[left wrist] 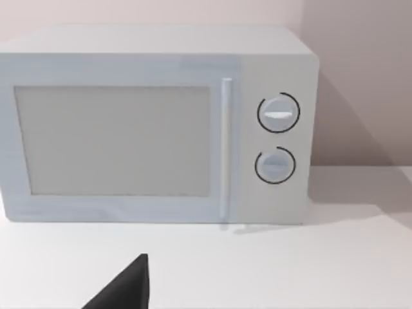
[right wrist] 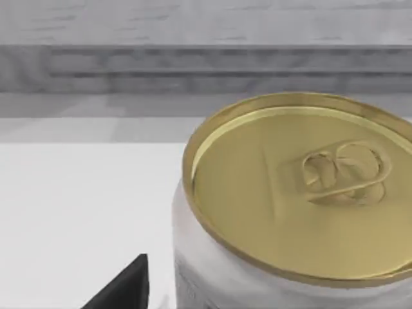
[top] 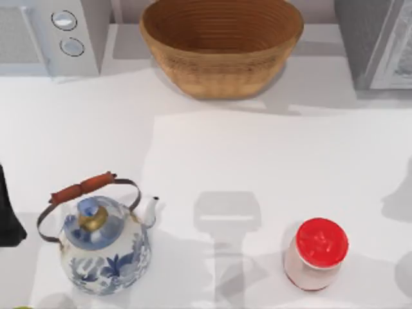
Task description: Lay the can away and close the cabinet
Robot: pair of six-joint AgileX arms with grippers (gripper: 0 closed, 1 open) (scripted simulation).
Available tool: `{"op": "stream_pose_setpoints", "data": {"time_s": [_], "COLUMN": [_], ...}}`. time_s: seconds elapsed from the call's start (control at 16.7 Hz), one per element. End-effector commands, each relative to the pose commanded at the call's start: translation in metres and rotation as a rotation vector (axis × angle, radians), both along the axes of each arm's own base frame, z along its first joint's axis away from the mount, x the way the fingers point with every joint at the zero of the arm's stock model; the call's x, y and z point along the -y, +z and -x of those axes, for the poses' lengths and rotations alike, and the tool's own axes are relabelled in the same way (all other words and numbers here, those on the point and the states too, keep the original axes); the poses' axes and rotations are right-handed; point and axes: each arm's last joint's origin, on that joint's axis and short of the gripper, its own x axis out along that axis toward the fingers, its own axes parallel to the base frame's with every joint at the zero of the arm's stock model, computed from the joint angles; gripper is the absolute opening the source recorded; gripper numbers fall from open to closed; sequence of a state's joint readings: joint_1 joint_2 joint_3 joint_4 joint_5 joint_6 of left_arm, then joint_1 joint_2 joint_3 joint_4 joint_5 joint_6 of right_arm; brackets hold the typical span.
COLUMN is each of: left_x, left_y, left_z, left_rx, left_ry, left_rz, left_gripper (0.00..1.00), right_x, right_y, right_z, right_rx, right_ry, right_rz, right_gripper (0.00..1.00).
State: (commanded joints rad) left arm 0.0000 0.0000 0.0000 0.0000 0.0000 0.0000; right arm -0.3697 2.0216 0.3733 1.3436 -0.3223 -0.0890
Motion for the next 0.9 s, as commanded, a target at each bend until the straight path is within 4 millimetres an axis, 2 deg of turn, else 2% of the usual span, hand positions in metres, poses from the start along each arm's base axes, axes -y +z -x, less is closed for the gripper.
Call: {"op": "stream_pose_setpoints", "data": {"time_s": [0.24,0.54,0.9], "left_x": [0.0,0.0,0.0], "left_y": [0.0,0.0,0.0], "left_z": [0.0,0.0,0.0], "left_rx": [0.0,0.0,0.0], "left_ry": [0.0,0.0,0.0], "left_rz": [0.0,0.0,0.0], "left_gripper": [1.0,1.0,1.0], "right_x": [-0.009,-0.013,-0.013], "right_y": [-0.01,-0.012,-0.012], "right_z": [-0.025,-0.028,-0.028], "right_rx": [-0.001,-0.002,-0.002], "right_ry": [0.003,0.004,0.004], "right_rz": [0.0,0.0,0.0], "right_gripper": [1.0,1.0,0.55]}}
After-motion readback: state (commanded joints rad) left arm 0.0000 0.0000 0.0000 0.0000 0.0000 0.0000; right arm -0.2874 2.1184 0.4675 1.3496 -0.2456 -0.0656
